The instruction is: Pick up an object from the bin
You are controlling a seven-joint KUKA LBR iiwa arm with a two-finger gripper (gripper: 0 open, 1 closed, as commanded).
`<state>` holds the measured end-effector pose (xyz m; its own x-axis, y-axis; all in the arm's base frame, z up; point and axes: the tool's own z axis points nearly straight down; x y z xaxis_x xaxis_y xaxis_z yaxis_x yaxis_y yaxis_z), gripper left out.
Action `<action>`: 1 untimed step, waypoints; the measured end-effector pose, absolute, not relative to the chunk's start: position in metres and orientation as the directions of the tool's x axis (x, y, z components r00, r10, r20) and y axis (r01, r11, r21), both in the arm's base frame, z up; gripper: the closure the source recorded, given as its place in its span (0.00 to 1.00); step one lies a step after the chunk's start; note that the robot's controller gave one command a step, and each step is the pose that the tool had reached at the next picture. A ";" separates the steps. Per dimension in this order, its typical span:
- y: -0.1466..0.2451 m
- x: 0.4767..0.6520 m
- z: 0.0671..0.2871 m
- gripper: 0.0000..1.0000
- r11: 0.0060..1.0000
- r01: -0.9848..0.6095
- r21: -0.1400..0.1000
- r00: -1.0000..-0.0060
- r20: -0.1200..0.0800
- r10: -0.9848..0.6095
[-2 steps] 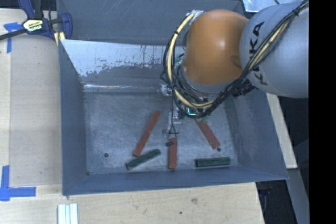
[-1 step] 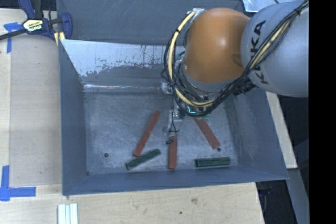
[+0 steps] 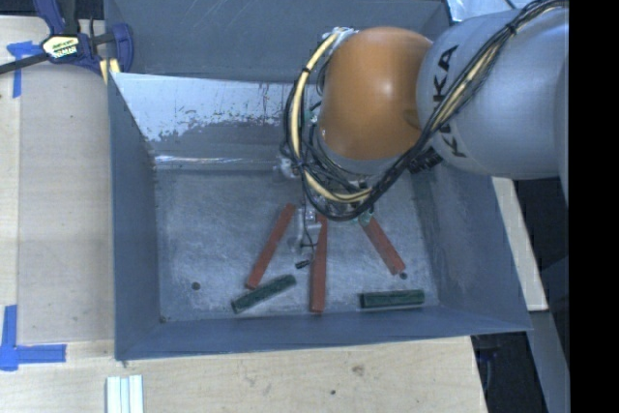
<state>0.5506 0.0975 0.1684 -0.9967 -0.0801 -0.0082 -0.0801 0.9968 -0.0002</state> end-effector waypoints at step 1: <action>0.107 0.555 0.069 0.00 0.940 -0.341 0.004 -0.940 0.002 -0.341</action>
Offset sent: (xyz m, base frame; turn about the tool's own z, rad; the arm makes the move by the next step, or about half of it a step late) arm 0.0043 -0.0195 -0.0984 -0.2098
